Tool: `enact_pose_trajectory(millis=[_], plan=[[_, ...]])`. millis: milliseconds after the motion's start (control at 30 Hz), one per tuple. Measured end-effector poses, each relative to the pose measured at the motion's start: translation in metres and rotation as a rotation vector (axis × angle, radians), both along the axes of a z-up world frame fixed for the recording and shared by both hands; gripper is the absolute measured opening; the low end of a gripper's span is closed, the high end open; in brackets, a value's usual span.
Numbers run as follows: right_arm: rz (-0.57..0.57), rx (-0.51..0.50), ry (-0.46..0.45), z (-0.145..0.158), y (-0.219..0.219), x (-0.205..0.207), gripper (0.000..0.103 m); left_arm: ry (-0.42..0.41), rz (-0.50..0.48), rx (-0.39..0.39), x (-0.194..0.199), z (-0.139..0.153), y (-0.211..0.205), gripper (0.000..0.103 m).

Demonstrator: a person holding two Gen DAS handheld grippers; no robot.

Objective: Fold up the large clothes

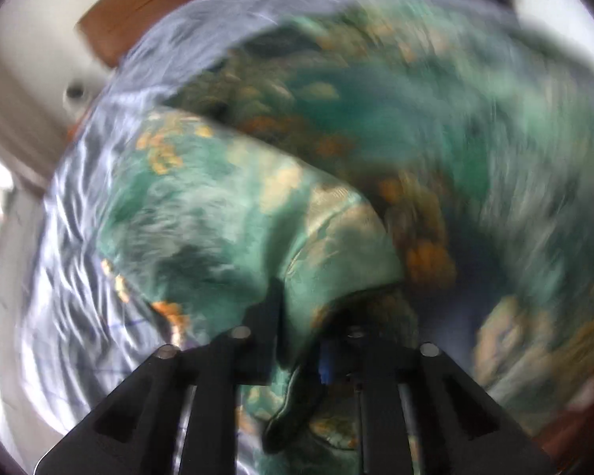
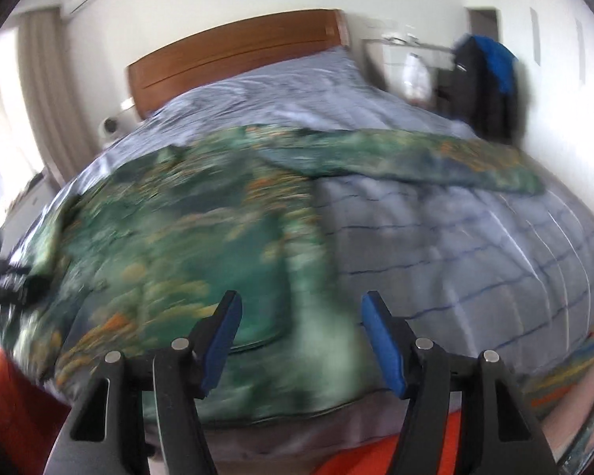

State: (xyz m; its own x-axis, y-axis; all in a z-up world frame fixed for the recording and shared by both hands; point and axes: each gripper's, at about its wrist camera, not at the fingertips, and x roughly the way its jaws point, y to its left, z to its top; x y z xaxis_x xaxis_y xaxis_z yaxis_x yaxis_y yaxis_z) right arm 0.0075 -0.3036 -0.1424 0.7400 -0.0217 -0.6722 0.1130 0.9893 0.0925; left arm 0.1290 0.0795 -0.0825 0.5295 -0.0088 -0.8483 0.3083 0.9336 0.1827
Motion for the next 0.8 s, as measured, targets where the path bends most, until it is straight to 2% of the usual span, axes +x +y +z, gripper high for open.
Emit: enact_pose_trajectory(millis=[67, 133, 167, 200, 233, 267, 300, 333, 400, 467, 500, 567, 633, 700, 733, 800], plan=[[0.043, -0.055, -0.014, 0.004, 0.017, -0.004, 0.063, -0.098, 0.117, -0.109, -0.002, 0.043, 0.045, 0.012], [0.058, -0.097, -0.044, 0.012, 0.024, -0.012, 0.063, -0.168, 0.294, -0.195, -0.004, 0.075, 0.11, 0.016], [0.058, -0.117, -0.063, 0.015, 0.025, -0.016, 0.063, -0.192, 0.386, -0.222, -0.006, 0.084, 0.142, 0.022], [0.057, -0.13, -0.079, 0.017, 0.027, -0.018, 0.063, -0.211, 0.493, -0.235, -0.007, 0.089, 0.176, 0.034], [0.054, -0.136, -0.089, 0.019, 0.028, -0.02, 0.063, -0.232, 0.644, -0.24, -0.008, 0.091, 0.22, 0.04], [0.051, -0.137, -0.096, 0.02, 0.029, -0.02, 0.065, -0.247, 0.755, -0.235, -0.012, 0.088, 0.252, 0.049], [0.05, -0.13, -0.096, 0.019, 0.03, -0.02, 0.065, -0.259, 0.862, -0.21, -0.017, 0.083, 0.283, 0.055], [0.051, -0.118, -0.089, 0.017, 0.031, -0.019, 0.065, -0.254, 0.987, -0.155, -0.023, 0.072, 0.316, 0.055], [0.056, -0.1, -0.073, 0.013, 0.033, -0.017, 0.065, -0.199, 1.129, -0.098, -0.035, 0.05, 0.357, 0.053], [0.068, -0.099, -0.064, 0.011, 0.035, -0.018, 0.065, -0.147, 1.207, -0.1, -0.052, 0.033, 0.377, 0.052], [0.07, -0.1, -0.063, 0.011, 0.035, -0.019, 0.065, -0.141, 1.207, -0.125, -0.061, 0.028, 0.376, 0.052], [0.063, -0.099, -0.054, 0.009, 0.032, -0.02, 0.066, -0.112, 1.123, -0.188, -0.073, 0.02, 0.357, 0.052], [0.045, -0.079, -0.034, 0.006, 0.025, -0.018, 0.067, -0.057, 0.962, -0.266, -0.078, 0.013, 0.316, 0.055], [0.029, -0.039, -0.003, 0.002, 0.015, -0.012, 0.067, 0.013, 0.78, -0.372, -0.079, 0.006, 0.27, 0.069], [0.023, -0.014, 0.012, 0.001, 0.009, -0.009, 0.067, 0.067, 0.661, -0.428, -0.08, 0.0, 0.237, 0.073], [0.013, 0.05, 0.048, -0.002, -0.007, -0.001, 0.071, 0.141, 0.507, -0.477, -0.081, -0.012, 0.186, 0.078]])
